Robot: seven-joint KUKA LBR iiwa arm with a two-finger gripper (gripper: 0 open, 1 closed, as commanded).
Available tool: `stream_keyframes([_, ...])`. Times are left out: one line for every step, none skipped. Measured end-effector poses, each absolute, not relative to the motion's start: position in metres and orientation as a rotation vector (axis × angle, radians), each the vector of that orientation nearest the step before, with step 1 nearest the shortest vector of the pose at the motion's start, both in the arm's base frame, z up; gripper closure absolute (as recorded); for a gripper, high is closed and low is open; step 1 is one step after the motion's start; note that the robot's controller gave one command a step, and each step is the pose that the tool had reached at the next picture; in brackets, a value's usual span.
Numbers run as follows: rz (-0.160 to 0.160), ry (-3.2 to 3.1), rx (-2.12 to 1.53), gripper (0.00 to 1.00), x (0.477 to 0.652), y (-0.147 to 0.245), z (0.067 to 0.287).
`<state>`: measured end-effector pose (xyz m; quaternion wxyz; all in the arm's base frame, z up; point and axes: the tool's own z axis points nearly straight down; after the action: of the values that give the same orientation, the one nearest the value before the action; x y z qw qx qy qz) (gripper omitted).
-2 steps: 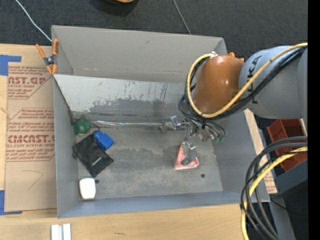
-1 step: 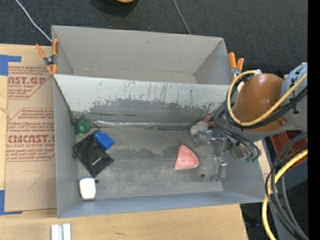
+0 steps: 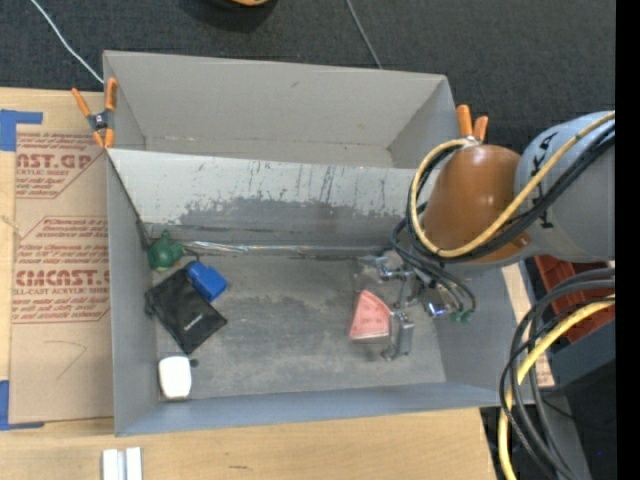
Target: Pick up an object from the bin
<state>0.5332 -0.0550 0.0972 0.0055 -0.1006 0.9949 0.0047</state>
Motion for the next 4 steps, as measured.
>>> stream_keyframes([-0.004,3.062,-0.675,0.00,0.530,-0.073,0.071])
stream_keyframes([0.019,3.106,-0.384,0.00,0.523,-0.045,0.070])
stream_keyframes([-0.004,2.780,-1.439,1.00,0.553,-0.043,0.071])
stream_keyframes([-0.003,2.780,-1.440,1.00,0.553,-0.043,0.071])
